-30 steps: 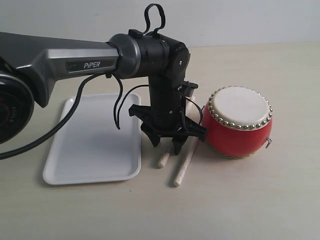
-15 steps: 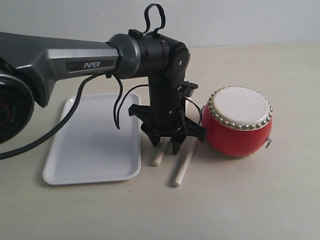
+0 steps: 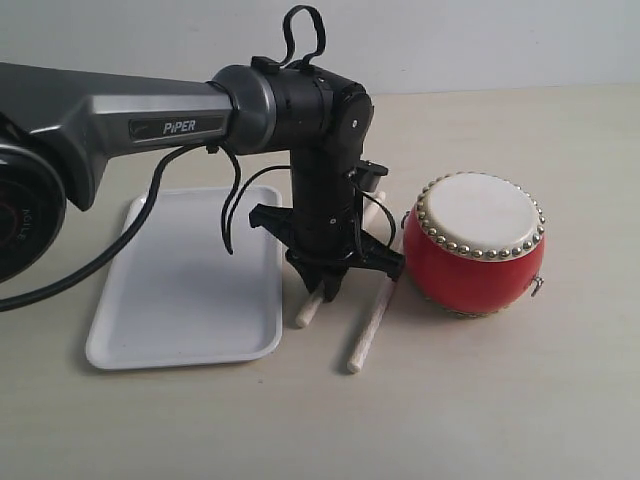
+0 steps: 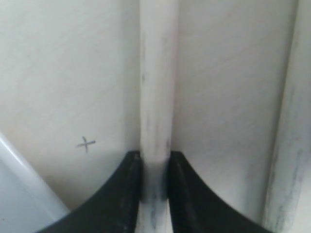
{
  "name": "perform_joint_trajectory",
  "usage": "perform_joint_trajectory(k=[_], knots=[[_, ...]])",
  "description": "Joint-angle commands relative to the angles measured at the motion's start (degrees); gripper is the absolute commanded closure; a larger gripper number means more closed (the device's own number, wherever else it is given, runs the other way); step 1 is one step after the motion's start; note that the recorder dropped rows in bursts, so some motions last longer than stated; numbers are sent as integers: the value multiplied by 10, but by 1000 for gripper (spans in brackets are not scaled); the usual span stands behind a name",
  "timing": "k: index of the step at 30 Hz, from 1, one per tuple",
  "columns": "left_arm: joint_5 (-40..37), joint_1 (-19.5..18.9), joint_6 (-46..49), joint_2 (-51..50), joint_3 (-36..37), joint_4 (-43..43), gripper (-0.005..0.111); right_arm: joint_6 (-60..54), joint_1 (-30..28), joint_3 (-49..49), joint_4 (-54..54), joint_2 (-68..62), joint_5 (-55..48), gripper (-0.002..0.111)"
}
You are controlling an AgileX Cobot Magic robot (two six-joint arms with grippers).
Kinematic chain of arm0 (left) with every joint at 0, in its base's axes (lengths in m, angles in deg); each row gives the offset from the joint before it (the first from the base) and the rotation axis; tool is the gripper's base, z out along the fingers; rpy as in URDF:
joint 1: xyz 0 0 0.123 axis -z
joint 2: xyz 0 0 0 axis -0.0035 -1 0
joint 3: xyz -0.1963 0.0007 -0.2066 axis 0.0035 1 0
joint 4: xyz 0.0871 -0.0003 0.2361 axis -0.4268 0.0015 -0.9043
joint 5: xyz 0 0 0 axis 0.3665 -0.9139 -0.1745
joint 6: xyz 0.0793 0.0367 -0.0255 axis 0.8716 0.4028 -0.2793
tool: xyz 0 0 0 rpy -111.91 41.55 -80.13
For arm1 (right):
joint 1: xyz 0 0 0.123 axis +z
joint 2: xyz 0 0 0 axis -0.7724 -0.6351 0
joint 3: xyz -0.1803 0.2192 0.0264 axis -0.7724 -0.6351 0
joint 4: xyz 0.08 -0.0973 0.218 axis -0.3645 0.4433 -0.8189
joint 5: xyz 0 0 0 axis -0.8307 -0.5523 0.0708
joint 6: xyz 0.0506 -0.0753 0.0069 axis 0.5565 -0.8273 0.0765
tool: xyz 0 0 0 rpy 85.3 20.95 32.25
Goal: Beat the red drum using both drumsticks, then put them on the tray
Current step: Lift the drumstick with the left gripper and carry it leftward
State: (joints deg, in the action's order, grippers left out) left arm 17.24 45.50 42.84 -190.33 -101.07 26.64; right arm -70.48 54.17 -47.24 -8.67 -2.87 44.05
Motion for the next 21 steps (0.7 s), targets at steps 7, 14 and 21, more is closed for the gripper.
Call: perform_joint_trajectory(k=[7, 14, 21], knots=[[16, -1, 14, 64, 0, -25, 107, -4, -3, -3, 0, 4, 4, 108], [24, -20, 36, 127, 1, -25, 107, -4, -3, -3, 0, 4, 4, 108], [104, -48, 44, 239, 118, -25, 107, -4, -3, -3, 0, 4, 4, 108]])
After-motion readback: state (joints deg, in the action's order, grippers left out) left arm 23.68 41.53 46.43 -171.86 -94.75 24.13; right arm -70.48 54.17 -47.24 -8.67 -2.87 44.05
